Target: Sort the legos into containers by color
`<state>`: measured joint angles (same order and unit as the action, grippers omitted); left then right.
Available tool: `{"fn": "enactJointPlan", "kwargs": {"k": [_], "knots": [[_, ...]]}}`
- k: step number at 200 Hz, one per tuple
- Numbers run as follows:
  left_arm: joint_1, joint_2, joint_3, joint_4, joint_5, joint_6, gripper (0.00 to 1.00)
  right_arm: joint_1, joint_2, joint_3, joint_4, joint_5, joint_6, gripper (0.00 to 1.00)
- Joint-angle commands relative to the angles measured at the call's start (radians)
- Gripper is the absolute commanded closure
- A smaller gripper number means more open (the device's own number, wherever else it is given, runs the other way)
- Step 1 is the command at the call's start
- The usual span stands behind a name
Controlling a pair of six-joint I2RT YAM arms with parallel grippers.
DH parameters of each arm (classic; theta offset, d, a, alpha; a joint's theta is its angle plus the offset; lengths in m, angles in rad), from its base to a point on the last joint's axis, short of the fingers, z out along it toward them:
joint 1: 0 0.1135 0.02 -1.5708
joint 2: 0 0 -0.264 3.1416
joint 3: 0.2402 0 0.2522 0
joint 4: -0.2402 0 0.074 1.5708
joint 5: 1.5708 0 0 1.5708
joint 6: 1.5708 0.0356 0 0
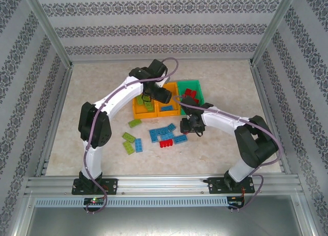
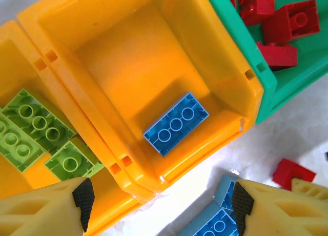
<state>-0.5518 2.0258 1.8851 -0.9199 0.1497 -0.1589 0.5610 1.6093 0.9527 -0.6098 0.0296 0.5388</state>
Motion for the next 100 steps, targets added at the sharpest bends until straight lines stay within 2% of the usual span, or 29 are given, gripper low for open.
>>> {"fn": "enactJointPlan", "kwargs": {"k": [1, 32, 57, 100], "knots": [[0.01, -0.045, -0.041, 0.021, -0.009, -0.029, 0.26, -0.003, -0.064, -0.022, -0.03, 0.049, 0.002, 0.4], [0.01, -0.097, -0.099, 0.048, 0.001, -0.054, 0.24, 0.01, -0.089, -0.022, -0.003, 0.018, -0.051, 0.32], [0.01, -0.141, -0.162, 0.061, -0.018, -0.074, 0.17, 0.025, -0.069, -0.008, -0.004, -0.018, -0.116, 0.25], [0.011, -0.229, -0.293, 0.108, -0.011, -0.128, 0.09, 0.027, 0.01, 0.022, -0.023, -0.022, -0.182, 0.25]]}}
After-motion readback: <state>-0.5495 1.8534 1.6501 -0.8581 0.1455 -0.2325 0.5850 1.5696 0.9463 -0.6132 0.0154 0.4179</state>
